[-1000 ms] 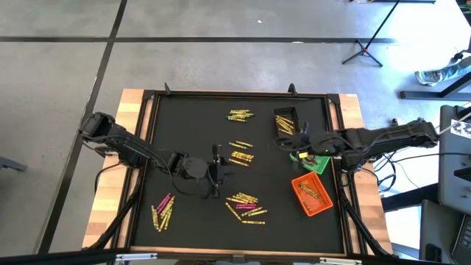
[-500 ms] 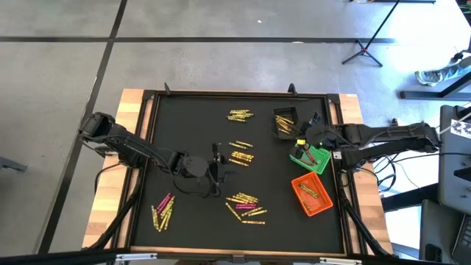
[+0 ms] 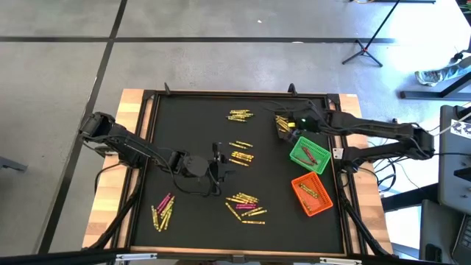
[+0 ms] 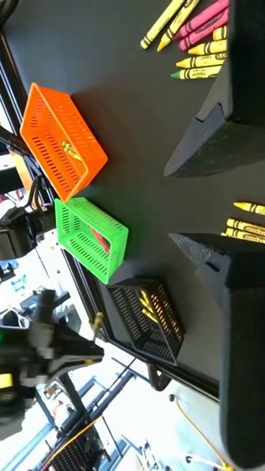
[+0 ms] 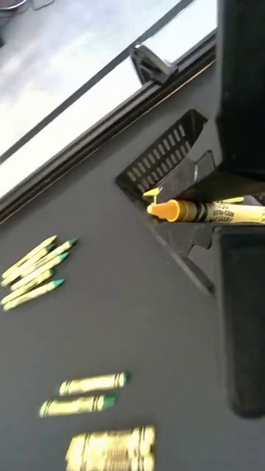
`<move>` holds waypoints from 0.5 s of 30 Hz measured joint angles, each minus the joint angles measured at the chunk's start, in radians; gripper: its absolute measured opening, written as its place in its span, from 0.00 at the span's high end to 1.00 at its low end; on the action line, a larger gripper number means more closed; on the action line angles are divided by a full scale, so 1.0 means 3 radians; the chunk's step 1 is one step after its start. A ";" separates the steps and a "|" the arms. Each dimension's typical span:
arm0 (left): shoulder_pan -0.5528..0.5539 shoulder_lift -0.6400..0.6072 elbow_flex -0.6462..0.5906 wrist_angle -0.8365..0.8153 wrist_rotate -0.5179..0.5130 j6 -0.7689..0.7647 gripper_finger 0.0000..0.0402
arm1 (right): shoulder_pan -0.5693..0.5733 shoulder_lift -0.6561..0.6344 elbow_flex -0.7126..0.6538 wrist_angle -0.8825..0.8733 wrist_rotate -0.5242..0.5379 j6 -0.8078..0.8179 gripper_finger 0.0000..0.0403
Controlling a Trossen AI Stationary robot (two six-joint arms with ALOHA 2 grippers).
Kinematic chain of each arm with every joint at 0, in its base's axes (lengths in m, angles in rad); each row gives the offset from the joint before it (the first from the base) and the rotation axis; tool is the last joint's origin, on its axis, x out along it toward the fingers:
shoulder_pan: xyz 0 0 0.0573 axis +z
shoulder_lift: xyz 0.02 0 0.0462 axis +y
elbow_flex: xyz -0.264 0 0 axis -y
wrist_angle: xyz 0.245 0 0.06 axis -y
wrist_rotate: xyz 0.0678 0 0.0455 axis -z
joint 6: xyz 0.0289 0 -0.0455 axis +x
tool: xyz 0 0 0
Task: Sort crayons
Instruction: Put the yellow crayon into the black basket
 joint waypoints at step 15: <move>0.0000 -0.0001 0.0000 -0.0023 0.0003 -0.0003 0.72 | -0.0343 0.0814 -0.0003 0.0147 -0.0134 -0.0042 0.95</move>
